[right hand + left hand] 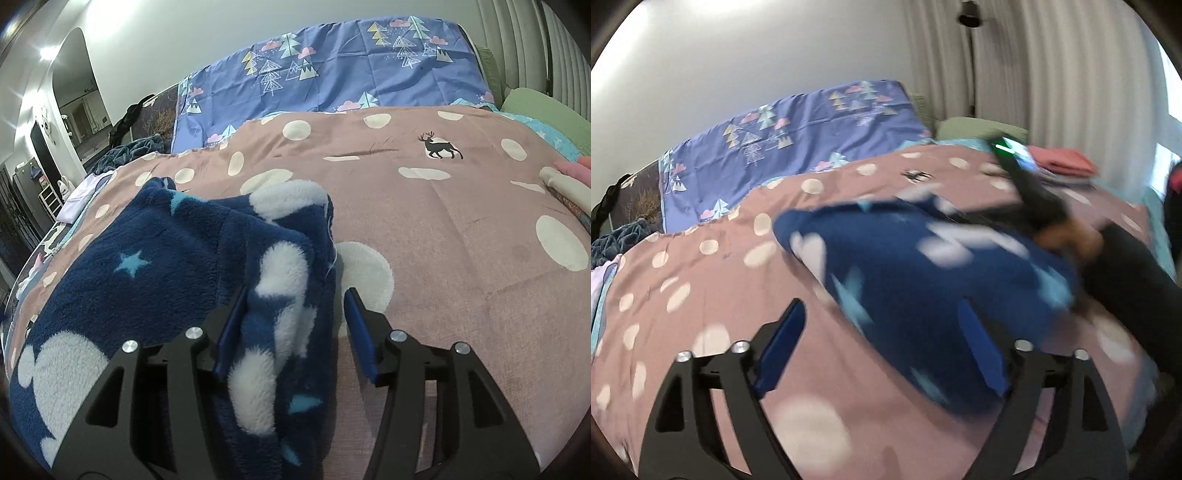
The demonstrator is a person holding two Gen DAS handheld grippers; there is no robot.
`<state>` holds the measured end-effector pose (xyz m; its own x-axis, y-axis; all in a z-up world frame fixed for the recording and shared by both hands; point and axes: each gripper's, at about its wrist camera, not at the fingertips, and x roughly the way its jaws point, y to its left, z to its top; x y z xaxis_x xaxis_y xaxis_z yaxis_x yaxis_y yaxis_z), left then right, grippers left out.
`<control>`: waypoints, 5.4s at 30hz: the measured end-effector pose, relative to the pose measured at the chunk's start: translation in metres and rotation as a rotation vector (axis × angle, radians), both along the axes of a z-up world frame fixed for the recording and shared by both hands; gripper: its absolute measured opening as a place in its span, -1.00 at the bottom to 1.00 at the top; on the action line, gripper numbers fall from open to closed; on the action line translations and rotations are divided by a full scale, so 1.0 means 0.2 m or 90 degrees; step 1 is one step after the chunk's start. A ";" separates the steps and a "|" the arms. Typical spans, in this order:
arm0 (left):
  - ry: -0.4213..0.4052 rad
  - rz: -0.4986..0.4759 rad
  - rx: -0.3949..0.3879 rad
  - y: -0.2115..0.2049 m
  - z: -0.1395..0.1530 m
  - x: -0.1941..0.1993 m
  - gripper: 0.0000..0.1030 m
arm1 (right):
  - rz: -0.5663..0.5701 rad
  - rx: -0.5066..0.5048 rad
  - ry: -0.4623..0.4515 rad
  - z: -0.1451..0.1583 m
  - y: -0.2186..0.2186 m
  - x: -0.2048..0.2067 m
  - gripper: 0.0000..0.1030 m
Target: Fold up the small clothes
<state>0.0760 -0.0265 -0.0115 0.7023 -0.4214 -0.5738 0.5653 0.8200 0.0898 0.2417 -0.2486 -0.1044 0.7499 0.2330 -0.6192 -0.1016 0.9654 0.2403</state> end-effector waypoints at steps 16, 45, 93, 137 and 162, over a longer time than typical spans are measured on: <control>-0.046 0.199 0.186 -0.13 -0.30 0.03 0.82 | -0.019 -0.029 -0.017 0.00 0.00 0.00 0.22; 0.084 -0.011 0.006 -0.22 -0.25 0.37 0.02 | -0.021 -0.034 -0.022 -0.01 0.03 -0.02 0.29; 0.225 -0.015 -0.333 0.00 -0.23 0.63 -0.08 | 0.027 -0.002 -0.049 0.00 0.26 -0.73 -0.26; 0.276 -0.085 -0.191 -0.39 -0.16 0.95 0.71 | 0.032 0.014 -0.057 0.00 0.24 -0.73 -0.25; 0.298 -0.018 -0.089 -0.33 -0.29 1.26 0.67 | 0.049 -0.023 -0.015 0.08 0.33 -0.37 -0.03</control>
